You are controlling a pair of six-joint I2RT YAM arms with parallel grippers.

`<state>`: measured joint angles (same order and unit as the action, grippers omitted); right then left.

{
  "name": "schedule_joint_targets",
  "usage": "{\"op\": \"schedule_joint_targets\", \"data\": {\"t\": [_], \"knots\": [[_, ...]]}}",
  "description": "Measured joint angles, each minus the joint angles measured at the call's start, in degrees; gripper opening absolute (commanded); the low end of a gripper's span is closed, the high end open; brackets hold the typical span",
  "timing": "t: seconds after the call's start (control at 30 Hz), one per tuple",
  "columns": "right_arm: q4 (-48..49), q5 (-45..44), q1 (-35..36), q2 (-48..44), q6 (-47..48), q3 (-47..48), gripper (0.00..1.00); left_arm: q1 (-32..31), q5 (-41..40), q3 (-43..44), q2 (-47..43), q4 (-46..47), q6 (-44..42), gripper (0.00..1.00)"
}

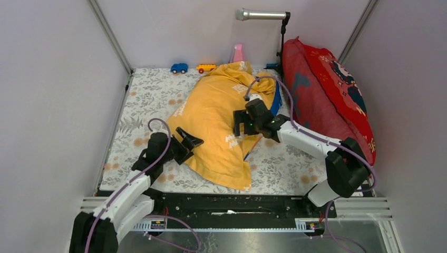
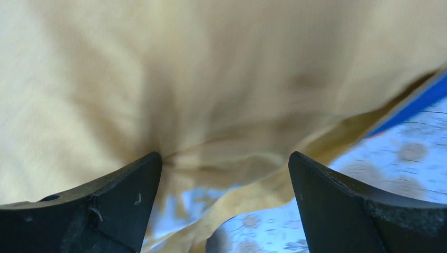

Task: Remove the pillowcase from the pillow

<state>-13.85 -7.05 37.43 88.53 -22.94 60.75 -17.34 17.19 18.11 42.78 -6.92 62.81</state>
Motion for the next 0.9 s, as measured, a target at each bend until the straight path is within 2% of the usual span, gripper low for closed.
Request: {"op": "schedule_joint_targets", "data": {"t": [0.2,0.33,0.43,0.57,0.73,0.9], "knots": [[5.33,5.62,11.37,-3.28,-0.76,-1.6,1.0,3.28,-4.33,0.63,15.54,10.32,-2.4,0.99],[6.08,9.92,16.63,-10.58,-0.5,-2.36,1.0,6.54,-7.63,5.29,25.55,17.07,-3.82,0.99],[4.07,6.45,16.55,-18.93,0.59,-2.34,0.99,8.57,-12.59,13.66,34.32,17.59,-6.78,0.99],[-0.09,-2.71,16.13,-26.21,1.36,-2.14,0.99,10.88,-18.25,26.12,43.28,14.62,-11.32,0.99],[-4.66,-9.92,13.55,-26.18,0.55,-2.27,0.99,12.63,-24.11,31.12,41.48,7.67,-14.56,0.99],[-6.21,-10.38,8.74,-23.26,-0.44,-2.51,0.99,10.97,-29.18,30.99,27.28,-3.87,-10.67,0.99]]}}
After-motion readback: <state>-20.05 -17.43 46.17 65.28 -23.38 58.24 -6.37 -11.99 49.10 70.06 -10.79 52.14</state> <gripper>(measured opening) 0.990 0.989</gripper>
